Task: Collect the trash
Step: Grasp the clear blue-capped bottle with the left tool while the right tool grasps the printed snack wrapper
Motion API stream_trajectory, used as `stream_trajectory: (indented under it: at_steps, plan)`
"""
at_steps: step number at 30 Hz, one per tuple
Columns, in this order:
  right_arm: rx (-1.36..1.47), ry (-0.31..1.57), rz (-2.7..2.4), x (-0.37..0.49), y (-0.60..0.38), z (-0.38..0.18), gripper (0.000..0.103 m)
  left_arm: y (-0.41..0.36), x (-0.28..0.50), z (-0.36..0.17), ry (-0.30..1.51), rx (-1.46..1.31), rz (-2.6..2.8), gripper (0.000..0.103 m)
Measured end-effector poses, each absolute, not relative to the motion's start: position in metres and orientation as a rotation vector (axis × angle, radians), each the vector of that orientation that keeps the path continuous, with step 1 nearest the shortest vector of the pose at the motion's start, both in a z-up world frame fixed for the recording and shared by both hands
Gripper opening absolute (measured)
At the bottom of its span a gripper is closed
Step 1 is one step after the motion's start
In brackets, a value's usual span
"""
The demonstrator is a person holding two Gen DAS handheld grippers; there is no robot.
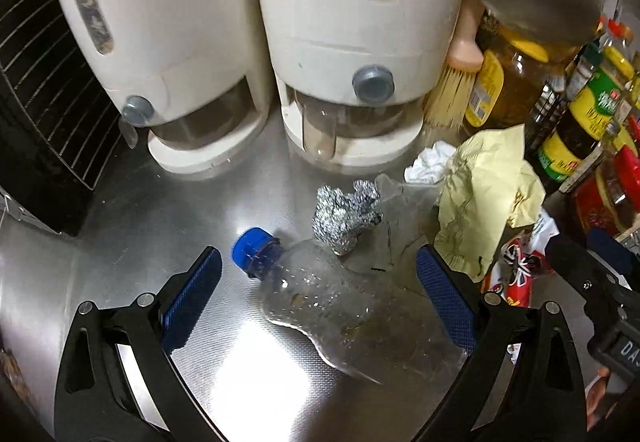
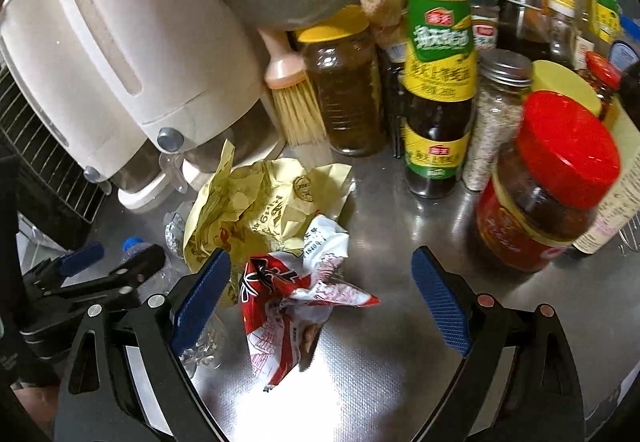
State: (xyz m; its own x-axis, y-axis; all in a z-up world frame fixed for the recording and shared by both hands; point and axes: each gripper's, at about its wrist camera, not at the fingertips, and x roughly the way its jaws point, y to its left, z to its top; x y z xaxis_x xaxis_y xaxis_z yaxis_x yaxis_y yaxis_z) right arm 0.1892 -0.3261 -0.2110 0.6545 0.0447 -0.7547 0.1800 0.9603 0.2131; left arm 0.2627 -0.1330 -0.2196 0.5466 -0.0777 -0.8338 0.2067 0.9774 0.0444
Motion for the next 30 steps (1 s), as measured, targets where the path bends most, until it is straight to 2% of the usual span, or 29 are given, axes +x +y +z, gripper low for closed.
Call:
stream_trajectory:
  at_steps: [5, 13, 15, 18, 20, 22, 24, 30]
  plan:
    - [0.267, 0.897, -0.070, 0.197, -0.321, -0.223, 0.086, -0.135, 0.263, -0.235, 1.029, 0.176, -0.156, 0.093]
    - [0.272, 0.922, -0.053, 0.204, -0.319, -0.235, 0.086, -0.118, 0.257, -0.263, 1.105, 0.189, -0.148, 0.091]
    - [0.268, 0.933, -0.043, 0.207, -0.313, -0.238, 0.086, -0.113, 0.255, -0.267, 1.117, 0.188, -0.151, 0.084]
    - [0.267, 0.951, -0.017, 0.209, -0.302, -0.244, 0.082, -0.107, 0.253, -0.270, 1.127, 0.178, -0.160, 0.082]
    - [0.271, 0.959, 0.006, 0.211, -0.296, -0.246, 0.070, -0.101, 0.251, -0.270, 1.125, 0.174, -0.163, 0.081]
    - [0.260, 0.958, 0.009, 0.210, -0.290, -0.246, 0.068, -0.096, 0.248, -0.269, 1.122, 0.172, -0.170, 0.076]
    - [0.238, 0.960, 0.014, 0.209, -0.285, -0.244, 0.066, -0.091, 0.245, -0.266, 1.120, 0.174, -0.185, 0.061]
    - [0.236, 0.979, 0.012, 0.187, -0.284, -0.241, 0.061, -0.083, 0.230, -0.262, 1.129, 0.194, -0.212, 0.060]
